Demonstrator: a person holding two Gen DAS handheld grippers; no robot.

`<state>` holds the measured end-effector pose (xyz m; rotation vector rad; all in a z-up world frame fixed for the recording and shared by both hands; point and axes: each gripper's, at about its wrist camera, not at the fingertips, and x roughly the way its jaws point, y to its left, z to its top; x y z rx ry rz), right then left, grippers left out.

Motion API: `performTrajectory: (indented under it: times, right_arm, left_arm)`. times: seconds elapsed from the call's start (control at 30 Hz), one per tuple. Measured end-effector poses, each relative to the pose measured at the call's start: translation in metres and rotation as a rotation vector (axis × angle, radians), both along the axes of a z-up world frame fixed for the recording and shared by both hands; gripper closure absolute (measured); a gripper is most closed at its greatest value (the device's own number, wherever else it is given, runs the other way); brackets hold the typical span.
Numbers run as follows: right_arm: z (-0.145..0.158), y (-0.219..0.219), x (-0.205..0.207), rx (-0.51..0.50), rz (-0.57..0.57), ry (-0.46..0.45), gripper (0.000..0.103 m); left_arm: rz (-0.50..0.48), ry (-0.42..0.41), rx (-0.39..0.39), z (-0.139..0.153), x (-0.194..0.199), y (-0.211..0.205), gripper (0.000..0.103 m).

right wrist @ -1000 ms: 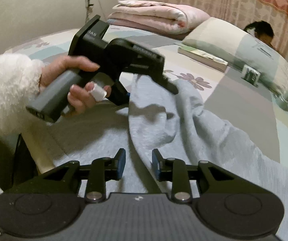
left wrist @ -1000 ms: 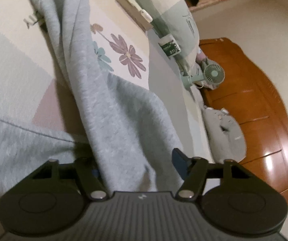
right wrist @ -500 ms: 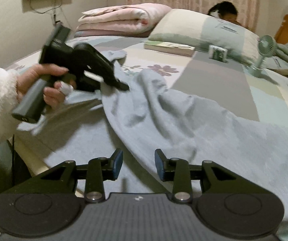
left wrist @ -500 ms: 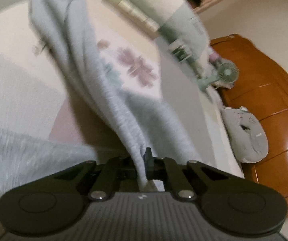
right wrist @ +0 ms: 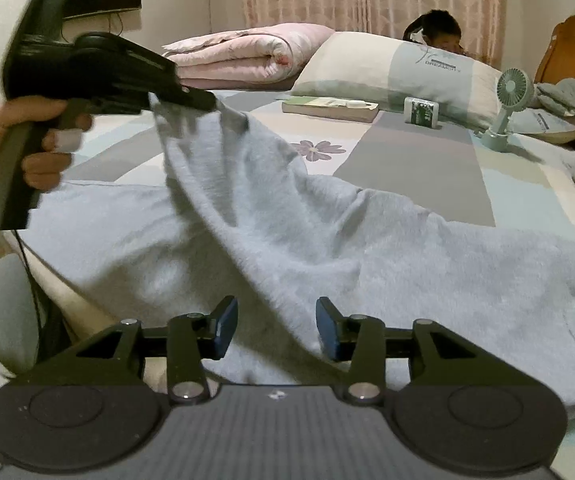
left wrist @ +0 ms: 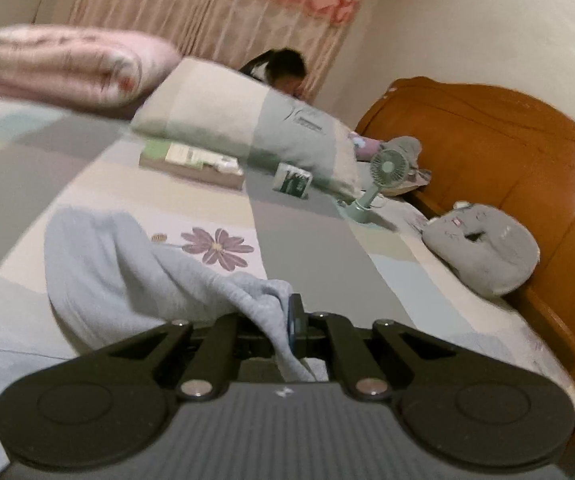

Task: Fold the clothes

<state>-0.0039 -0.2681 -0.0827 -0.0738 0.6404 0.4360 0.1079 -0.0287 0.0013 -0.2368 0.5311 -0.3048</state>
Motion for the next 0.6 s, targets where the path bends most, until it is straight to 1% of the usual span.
performTrajectory:
  times: [0.07,0.13,0.27,0.33,0.37,0.43,0.47,0.6]
  right_arm:
    - [0.0,-0.004,-0.003,-0.008,-0.005,0.0,0.052]
    - [0.0,-0.008,-0.006,-0.015,-0.014,0.002,0.052]
    - [-0.002,-0.017,-0.008,-0.018,-0.037,0.006,0.052]
    - [-0.003,-0.019,-0.01,-0.043,-0.04,0.005,0.052]
    - [-0.004,-0.018,-0.01,-0.066,-0.038,0.002,0.052]
    - [-0.006,-0.017,-0.012,-0.111,-0.033,-0.005,0.052]
    - [-0.007,-0.014,-0.014,-0.153,-0.023,-0.018,0.052]
    - [-0.013,0.008,-0.014,-0.372,0.063,-0.094,0.052]
  left_arm:
    - [-0.003,-0.002,0.033,0.002,-0.013,-0.003,0.1]
    - [0.002,0.018,0.059,-0.001,-0.022,-0.001,0.1]
    - [0.024,0.084,0.097,-0.018,-0.033,0.009,0.1]
    - [0.04,0.125,0.108,-0.029,-0.034,0.016,0.1]
    - [0.048,0.142,0.111,-0.034,-0.034,0.019,0.1]
    - [0.059,0.168,0.091,-0.038,-0.034,0.026,0.1]
    - [0.065,0.18,0.079,-0.039,-0.035,0.029,0.1]
    - [0.057,0.173,0.047,-0.034,-0.035,0.032,0.1]
